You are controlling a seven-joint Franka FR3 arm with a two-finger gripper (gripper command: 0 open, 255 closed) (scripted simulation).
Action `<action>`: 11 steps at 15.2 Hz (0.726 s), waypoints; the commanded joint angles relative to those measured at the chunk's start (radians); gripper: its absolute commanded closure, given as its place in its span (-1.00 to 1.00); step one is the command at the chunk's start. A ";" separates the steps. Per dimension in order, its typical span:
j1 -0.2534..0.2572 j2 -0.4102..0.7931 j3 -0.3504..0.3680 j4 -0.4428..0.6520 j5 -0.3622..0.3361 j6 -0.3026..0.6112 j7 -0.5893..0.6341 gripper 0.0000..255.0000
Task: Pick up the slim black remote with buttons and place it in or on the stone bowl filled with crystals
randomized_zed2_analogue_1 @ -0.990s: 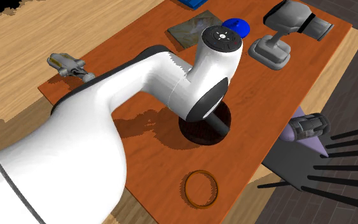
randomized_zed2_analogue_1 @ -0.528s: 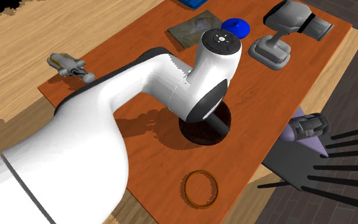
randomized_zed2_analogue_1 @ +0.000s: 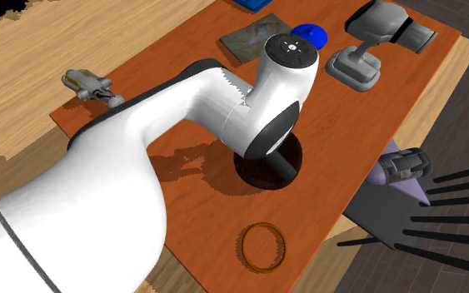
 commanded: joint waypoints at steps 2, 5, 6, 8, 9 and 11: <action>0.002 -0.032 -0.001 0.041 -0.005 -0.073 0.004 -1.00; 0.002 -0.041 -0.001 0.056 -0.006 -0.097 0.005 -1.00; 0.002 -0.041 -0.001 0.057 -0.006 -0.097 0.005 -1.00; 0.002 -0.041 -0.001 0.057 -0.006 -0.097 0.005 -1.00; 0.002 -0.041 -0.001 0.057 -0.006 -0.097 0.005 -1.00; 0.002 -0.041 -0.001 0.057 -0.006 -0.097 0.005 -1.00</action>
